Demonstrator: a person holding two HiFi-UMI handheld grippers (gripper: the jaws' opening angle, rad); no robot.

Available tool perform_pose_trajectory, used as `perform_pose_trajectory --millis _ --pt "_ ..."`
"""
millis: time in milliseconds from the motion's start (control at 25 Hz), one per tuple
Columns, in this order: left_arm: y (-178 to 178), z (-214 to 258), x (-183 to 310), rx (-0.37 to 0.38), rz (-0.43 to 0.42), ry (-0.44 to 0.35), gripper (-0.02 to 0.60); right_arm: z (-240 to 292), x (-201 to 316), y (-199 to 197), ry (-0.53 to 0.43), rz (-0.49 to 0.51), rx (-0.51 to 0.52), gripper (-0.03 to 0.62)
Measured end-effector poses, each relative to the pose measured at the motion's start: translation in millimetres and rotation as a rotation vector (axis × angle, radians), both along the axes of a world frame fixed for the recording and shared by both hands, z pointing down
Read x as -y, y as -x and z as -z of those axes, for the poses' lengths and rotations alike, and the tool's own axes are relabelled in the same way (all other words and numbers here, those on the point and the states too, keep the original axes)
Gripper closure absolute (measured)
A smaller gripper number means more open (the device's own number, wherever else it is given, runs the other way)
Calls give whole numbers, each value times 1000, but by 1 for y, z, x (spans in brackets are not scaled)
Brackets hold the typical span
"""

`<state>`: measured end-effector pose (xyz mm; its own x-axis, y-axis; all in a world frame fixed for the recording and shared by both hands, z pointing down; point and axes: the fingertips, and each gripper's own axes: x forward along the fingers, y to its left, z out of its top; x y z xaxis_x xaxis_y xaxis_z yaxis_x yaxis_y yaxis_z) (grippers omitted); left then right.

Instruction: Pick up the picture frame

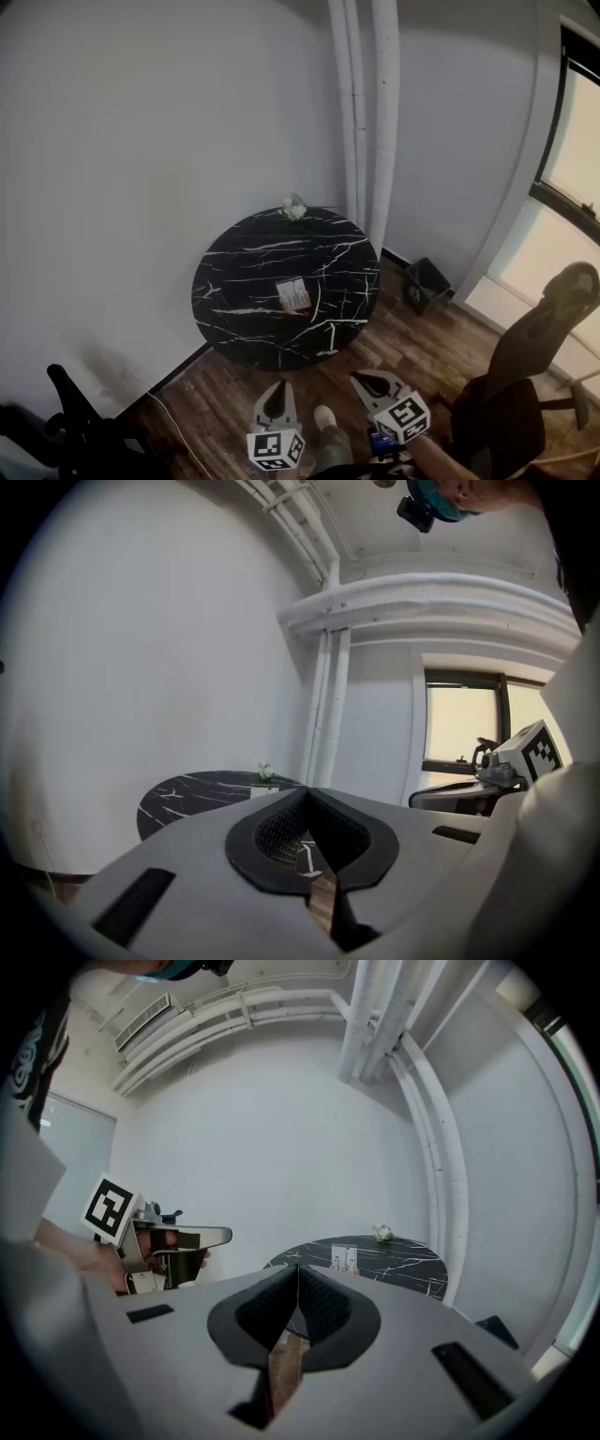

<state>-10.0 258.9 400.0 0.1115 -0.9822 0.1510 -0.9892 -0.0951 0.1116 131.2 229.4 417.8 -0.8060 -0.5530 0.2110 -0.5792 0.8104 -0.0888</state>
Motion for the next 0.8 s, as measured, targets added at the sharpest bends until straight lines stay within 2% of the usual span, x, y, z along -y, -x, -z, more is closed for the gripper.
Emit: perform_pose_trajectory --millis 120,400,560,800 --pt "30 1 45 -7 -5 6 569 -4 45 25 6 -5 -34 576" --pt "88 1 138 -14 -39 31 569 -9 143 68 48 -91 -58 577" --pt "109 -9 173 -28 -62 44 569 -21 174 86 60 -133 -96 576" --pt "119 -24 202 -44 -105 51 569 -25 190 107 36 -129 -111 576"
